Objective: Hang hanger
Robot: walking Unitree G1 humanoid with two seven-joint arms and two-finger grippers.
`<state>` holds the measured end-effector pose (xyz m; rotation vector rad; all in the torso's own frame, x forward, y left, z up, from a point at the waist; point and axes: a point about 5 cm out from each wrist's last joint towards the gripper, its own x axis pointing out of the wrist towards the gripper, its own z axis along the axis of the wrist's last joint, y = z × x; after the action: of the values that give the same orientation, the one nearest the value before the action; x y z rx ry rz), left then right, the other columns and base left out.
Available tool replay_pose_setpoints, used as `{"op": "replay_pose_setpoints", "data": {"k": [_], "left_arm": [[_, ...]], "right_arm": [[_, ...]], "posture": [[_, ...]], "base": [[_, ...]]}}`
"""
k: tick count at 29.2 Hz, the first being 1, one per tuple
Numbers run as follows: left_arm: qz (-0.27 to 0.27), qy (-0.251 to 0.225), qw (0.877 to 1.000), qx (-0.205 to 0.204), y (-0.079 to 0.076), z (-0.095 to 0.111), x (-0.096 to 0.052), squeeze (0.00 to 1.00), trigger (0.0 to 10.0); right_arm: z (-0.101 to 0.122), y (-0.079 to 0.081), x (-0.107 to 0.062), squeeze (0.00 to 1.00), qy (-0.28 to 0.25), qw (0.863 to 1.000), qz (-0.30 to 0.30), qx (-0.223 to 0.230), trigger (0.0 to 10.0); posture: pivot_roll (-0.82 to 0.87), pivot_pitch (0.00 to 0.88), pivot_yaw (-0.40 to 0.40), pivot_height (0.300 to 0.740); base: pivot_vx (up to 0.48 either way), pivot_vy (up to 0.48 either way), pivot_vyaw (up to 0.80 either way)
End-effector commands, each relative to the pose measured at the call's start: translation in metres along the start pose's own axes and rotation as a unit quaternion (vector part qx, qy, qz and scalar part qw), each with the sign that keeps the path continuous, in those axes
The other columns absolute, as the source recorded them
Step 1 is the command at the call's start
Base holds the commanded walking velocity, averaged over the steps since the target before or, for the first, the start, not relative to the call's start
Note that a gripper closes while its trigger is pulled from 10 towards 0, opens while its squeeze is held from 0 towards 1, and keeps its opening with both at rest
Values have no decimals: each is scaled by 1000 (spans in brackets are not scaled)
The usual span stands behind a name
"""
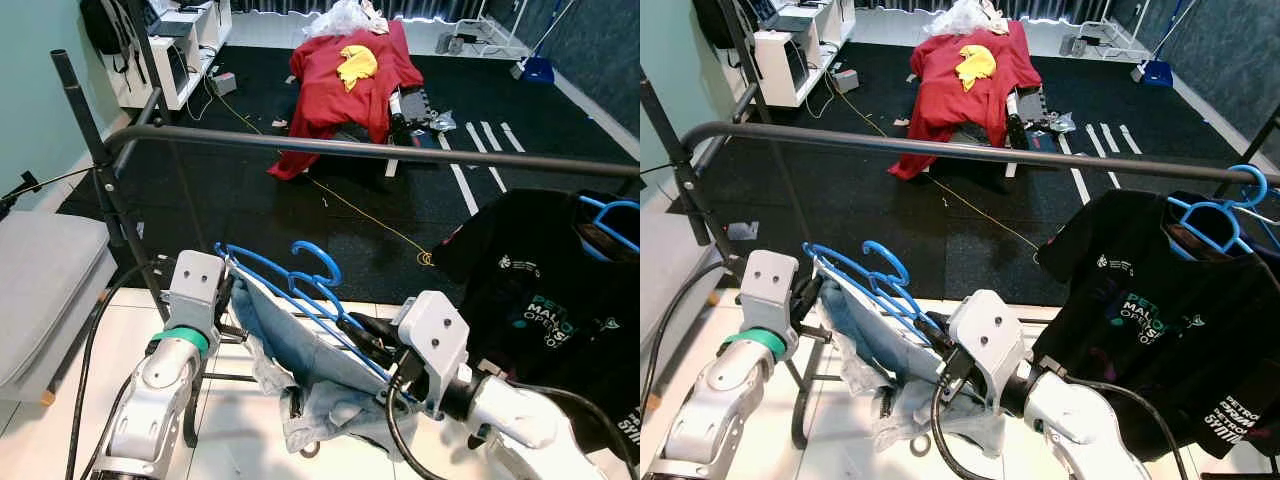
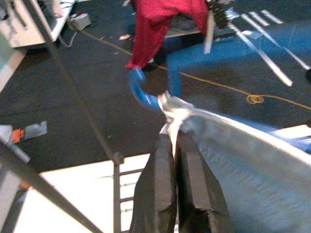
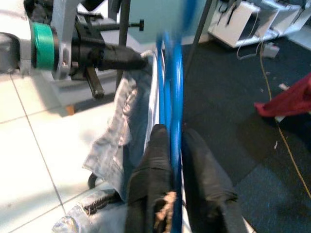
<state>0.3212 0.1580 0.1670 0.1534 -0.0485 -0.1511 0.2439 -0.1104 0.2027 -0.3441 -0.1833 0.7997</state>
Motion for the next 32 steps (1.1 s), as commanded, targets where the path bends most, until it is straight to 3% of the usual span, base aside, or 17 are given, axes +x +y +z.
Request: {"op": "replay_pose_setpoints", "data": {"k": [1,6,7,9,10,22,25,29,32], "left_arm": [[-8,-4,1000,4,-4,0,1,0,0],[-11,-7,1000,3,-6,1,2,0,0],[-13,-9,1000,2,-7,2,2,0,0],[-13,-9,1000,2,-7,2,2,0,0],[-16,-10,1000,0,-8,2,2,0,0],[-21,-22,999,-11,-11,9,2,0,0],[-13,-54,998,-36,-11,26,6,0,0],[-25,-109,992,-63,-13,52,7,0,0],[-67,-163,979,-103,-17,78,3,0,0]], "right_arm": [[0,0,-1,1000,-5,1000,-1,1,10000],[0,0,-1,1000,-5,1000,-3,2,10000],[0,-1,-1,784,-5,1000,-5,1,10000],[0,-1,-1,784,-5,1000,-5,1,10000],[-1,-1,-1,0,-4,1000,-8,-1,10000],[-5,-2,1,0,-4,1000,-14,-2,10000],[-27,1,-5,0,24,1000,-17,2,10000],[-54,5,-16,0,53,996,-44,56,10000],[-75,-2,-29,0,61,982,-105,146,10000]], "posture": [[-121,134,54,740],[-124,135,56,740],[-123,136,55,740],[-123,136,55,740],[-122,136,55,740],[-117,139,50,740],[-119,140,48,740],[-120,142,50,740],[-120,143,52,740]], "base": [[0,0,0],[0,0,0],[0,0,0],[0,0,0],[0,0,0],[0,0,0],[0,0,0],[0,0,0],[0,0,0]]}}
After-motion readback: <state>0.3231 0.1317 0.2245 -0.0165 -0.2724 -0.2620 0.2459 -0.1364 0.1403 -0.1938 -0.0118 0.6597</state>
